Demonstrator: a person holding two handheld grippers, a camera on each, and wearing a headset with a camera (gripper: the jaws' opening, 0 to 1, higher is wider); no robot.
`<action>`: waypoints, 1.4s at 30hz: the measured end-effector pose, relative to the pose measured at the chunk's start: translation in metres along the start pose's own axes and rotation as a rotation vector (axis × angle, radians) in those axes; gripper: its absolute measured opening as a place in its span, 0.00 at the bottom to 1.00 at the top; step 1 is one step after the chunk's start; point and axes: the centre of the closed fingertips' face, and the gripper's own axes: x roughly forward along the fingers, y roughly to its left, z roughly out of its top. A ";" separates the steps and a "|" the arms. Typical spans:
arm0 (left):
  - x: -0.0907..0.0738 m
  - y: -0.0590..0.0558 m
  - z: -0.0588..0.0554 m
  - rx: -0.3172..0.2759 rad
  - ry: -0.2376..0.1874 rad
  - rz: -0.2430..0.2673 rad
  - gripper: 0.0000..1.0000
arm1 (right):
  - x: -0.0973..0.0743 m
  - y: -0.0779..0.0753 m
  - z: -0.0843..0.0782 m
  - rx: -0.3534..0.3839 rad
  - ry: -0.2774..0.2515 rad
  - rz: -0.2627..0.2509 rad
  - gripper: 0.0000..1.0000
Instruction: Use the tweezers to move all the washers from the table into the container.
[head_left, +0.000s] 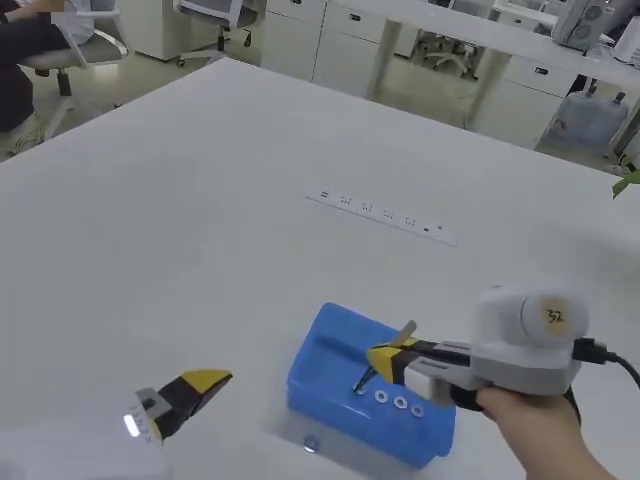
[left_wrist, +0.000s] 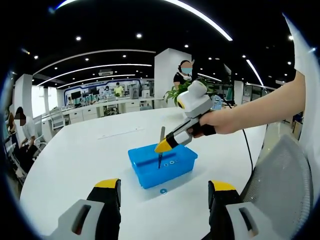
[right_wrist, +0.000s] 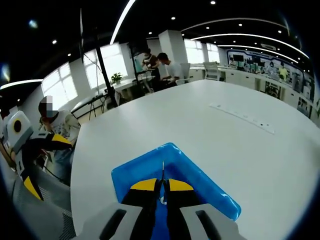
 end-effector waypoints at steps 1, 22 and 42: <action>0.000 0.000 0.000 0.000 0.001 0.000 0.72 | 0.000 0.000 0.000 -0.003 0.003 -0.001 0.02; -0.001 0.001 0.001 -0.005 -0.007 0.006 0.72 | -0.014 0.007 0.006 -0.053 -0.026 -0.012 0.03; 0.000 0.000 0.002 -0.003 -0.009 0.000 0.72 | -0.042 0.062 0.046 -0.109 -0.174 0.092 0.03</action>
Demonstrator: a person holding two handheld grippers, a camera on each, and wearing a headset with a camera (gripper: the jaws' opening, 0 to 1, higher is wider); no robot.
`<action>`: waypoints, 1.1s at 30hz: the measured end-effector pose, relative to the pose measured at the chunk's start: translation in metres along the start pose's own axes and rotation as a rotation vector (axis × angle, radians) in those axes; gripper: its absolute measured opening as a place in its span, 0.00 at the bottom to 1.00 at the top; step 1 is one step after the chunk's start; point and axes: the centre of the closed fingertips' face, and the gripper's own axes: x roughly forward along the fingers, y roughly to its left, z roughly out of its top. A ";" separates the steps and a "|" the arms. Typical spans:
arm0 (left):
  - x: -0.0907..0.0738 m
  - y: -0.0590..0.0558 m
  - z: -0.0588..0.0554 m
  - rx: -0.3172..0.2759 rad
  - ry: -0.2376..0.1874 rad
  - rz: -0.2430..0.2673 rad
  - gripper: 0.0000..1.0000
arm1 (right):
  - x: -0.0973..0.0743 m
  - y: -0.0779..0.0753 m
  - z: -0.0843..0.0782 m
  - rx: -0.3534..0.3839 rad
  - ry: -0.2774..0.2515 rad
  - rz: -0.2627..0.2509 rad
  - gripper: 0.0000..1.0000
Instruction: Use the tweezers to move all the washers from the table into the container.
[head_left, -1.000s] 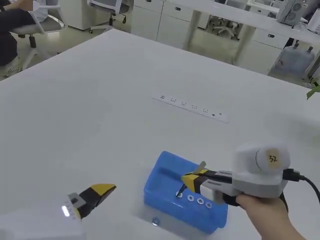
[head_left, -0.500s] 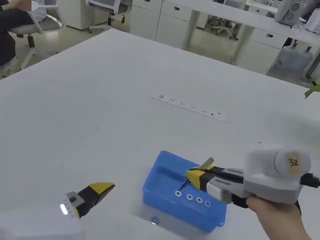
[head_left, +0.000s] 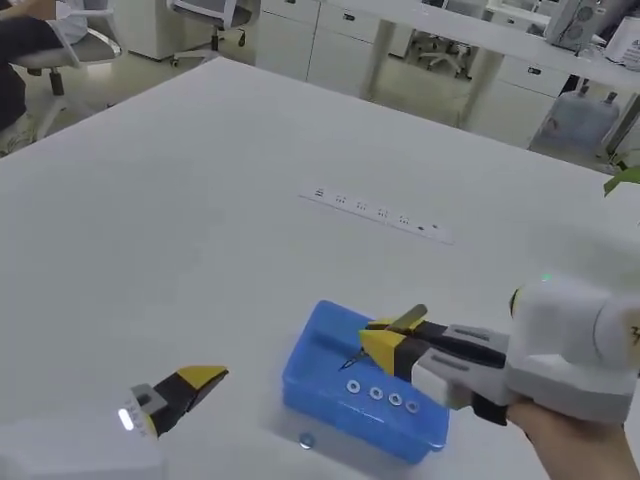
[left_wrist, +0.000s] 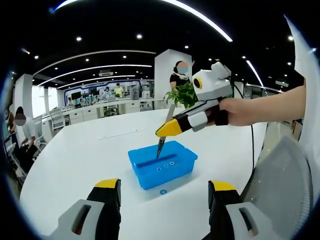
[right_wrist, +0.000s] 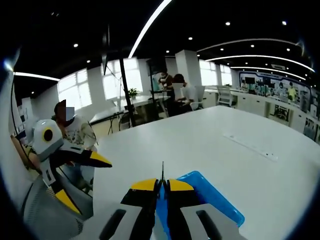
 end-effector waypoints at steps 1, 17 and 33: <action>0.000 0.000 0.000 -0.001 0.000 0.000 0.72 | 0.001 0.004 -0.001 0.008 0.000 0.017 0.03; -0.001 0.001 0.000 -0.001 0.001 0.002 0.72 | 0.027 0.032 -0.049 -0.043 0.152 0.128 0.03; 0.000 0.000 -0.001 -0.002 0.003 -0.006 0.71 | 0.035 0.034 -0.069 -0.113 0.237 0.142 0.03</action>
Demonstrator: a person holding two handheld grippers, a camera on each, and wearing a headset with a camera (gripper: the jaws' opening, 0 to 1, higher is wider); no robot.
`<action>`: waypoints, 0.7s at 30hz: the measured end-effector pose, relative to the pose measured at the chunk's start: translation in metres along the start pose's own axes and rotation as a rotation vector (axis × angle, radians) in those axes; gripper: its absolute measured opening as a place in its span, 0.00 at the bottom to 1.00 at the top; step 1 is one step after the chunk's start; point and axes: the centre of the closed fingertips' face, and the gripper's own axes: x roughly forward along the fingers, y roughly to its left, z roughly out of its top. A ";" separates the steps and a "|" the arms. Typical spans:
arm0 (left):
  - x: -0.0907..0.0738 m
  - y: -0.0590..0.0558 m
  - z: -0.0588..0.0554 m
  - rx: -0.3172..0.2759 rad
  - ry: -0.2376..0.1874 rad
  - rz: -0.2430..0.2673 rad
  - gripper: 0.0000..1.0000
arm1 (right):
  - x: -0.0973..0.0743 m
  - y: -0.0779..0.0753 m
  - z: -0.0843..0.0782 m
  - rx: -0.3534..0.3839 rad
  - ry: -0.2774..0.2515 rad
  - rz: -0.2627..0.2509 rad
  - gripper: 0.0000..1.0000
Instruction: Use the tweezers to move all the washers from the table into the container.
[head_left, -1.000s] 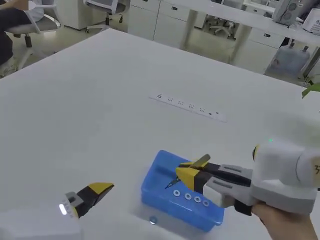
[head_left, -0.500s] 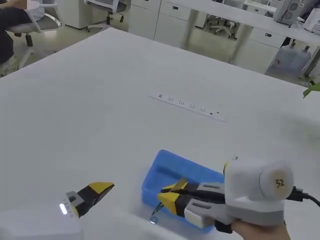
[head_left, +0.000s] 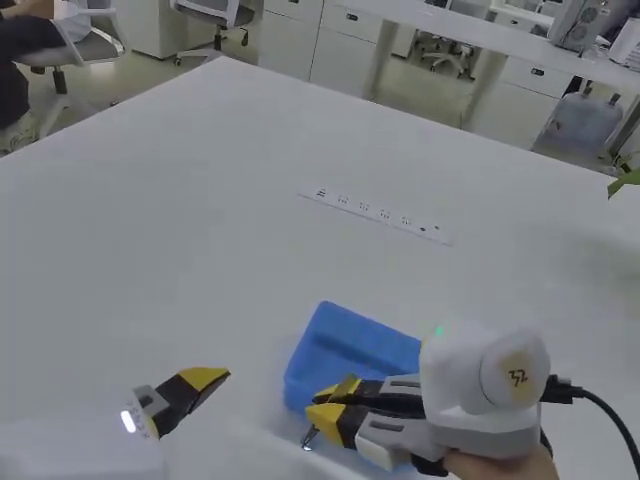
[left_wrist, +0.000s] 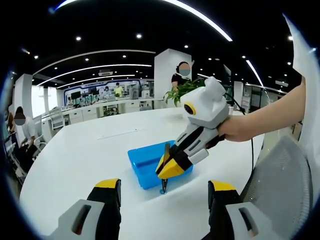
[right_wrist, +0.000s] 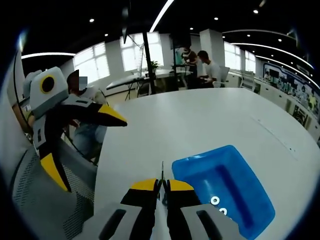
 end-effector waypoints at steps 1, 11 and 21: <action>0.000 0.000 0.000 0.001 0.002 0.001 0.71 | 0.000 0.000 -0.001 -0.005 0.003 -0.003 0.03; 0.000 -0.001 0.000 0.004 0.004 -0.002 0.71 | 0.002 0.002 -0.007 -0.042 0.031 -0.003 0.03; 0.000 0.000 0.000 0.003 0.002 0.000 0.71 | -0.003 0.006 -0.001 -0.042 0.004 0.001 0.02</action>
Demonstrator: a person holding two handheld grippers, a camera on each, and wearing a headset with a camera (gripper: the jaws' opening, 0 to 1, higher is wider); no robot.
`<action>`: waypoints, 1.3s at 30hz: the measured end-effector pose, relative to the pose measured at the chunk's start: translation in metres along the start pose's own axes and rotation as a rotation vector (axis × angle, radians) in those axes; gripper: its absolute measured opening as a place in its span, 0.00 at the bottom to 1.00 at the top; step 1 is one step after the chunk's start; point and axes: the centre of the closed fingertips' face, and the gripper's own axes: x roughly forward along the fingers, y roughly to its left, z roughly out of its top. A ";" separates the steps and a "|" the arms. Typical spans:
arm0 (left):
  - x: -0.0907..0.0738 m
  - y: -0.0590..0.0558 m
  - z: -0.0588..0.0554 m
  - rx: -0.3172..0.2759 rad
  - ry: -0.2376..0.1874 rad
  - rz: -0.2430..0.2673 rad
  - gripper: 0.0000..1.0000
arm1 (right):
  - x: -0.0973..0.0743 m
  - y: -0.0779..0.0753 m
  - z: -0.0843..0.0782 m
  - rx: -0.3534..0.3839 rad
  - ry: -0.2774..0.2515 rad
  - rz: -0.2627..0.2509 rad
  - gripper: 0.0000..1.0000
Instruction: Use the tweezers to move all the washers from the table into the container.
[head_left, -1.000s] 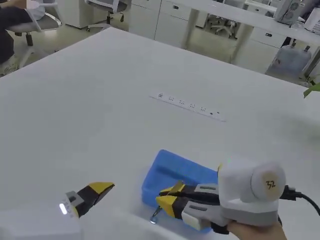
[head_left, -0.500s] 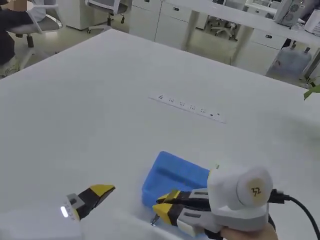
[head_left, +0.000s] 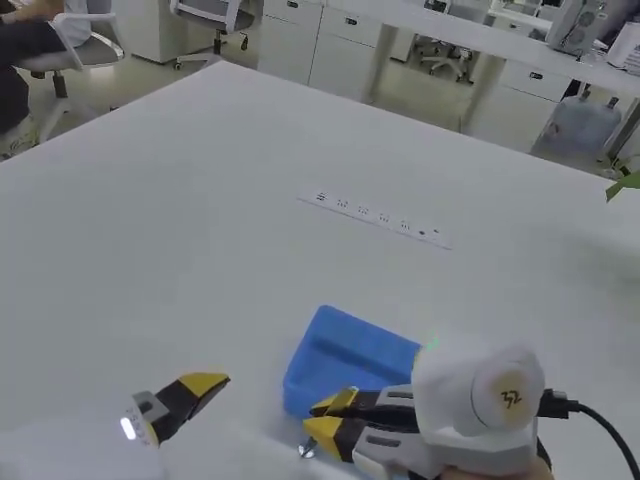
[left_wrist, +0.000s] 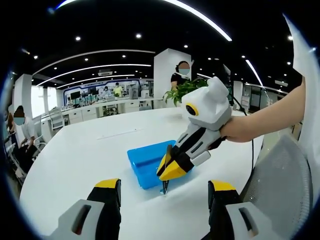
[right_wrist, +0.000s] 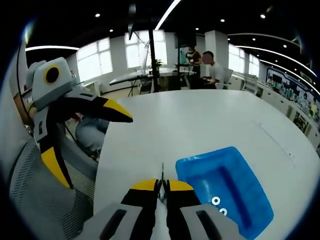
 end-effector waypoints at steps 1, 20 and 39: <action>0.000 0.000 0.000 -0.001 0.000 0.001 0.71 | -0.002 0.000 0.003 0.002 -0.011 0.001 0.02; 0.000 0.001 0.001 -0.001 -0.004 0.005 0.71 | -0.039 -0.021 0.052 0.068 -0.180 -0.053 0.02; -0.001 0.002 0.002 -0.008 -0.012 0.013 0.71 | -0.019 -0.080 0.021 0.147 -0.049 -0.192 0.02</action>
